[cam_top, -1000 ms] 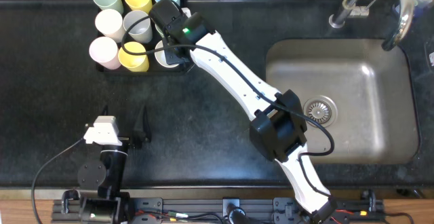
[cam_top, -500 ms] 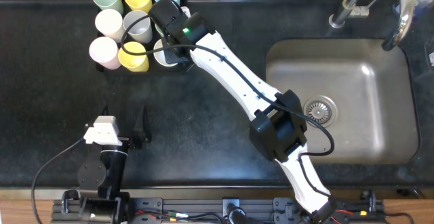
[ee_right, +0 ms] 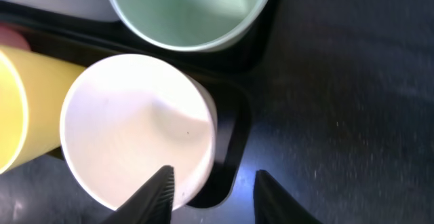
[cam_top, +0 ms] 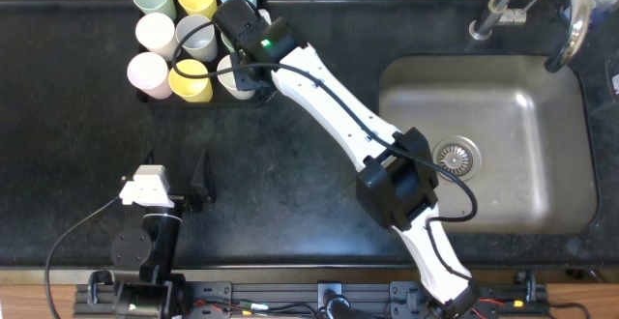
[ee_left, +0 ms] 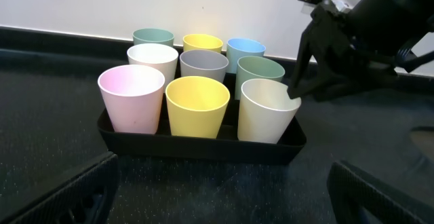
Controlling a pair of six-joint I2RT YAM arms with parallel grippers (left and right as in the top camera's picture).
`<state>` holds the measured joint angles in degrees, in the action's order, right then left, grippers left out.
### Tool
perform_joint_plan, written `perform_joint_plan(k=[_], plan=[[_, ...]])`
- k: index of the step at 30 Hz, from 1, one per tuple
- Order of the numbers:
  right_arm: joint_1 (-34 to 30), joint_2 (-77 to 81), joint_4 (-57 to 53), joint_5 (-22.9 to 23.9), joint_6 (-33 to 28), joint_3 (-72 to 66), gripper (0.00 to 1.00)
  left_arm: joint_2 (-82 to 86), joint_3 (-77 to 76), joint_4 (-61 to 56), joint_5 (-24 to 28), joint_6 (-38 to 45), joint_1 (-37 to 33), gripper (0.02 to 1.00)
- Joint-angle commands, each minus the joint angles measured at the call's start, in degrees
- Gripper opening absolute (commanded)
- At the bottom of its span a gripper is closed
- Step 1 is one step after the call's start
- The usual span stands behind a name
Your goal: Store Cups
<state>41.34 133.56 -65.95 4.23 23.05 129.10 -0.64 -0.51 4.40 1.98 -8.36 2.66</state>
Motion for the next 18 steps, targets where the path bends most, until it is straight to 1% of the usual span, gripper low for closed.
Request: perform_joint_plan(k=[1, 4, 9, 10, 13, 16, 18], plan=[[-3.43, -8.98, 0.50, -2.34, -4.22, 0.37, 0.478, 0.48, 0.04, 0.22, 0.94, 0.63, 0.37, 1.000], [-6.38, -15.28, 0.04, -2.32, -9.70, 0.37, 0.520, 0.48, 0.04, 0.22, 0.94, 0.63, 0.37, 1.000], [-11.28, -25.38, -1.60, -2.29, -21.90, -0.04, 0.665, 0.48, 0.04, 0.22, 0.94, 0.63, 0.37, 1.000], [-12.46, -27.21, -1.73, -2.29, -22.97, -0.79, 0.698, 0.48, 0.04, 0.22, 0.94, 0.63, 0.37, 1.000], [-17.07, -34.58, 0.26, -2.29, -23.96, -7.45, 0.737, 0.48, 0.04, 0.22, 0.94, 0.63, 0.37, 0.998], [-22.64, -44.50, 5.62, -2.47, -23.93, -20.55, 0.766, 0.48, 0.04, 0.22, 0.94, 0.63, 0.37, 1.000], [-25.86, -51.08, 9.90, -3.48, -23.93, -29.73, 0.794, 0.48, 0.04, 0.22, 0.94, 0.63, 0.37, 1.000]])
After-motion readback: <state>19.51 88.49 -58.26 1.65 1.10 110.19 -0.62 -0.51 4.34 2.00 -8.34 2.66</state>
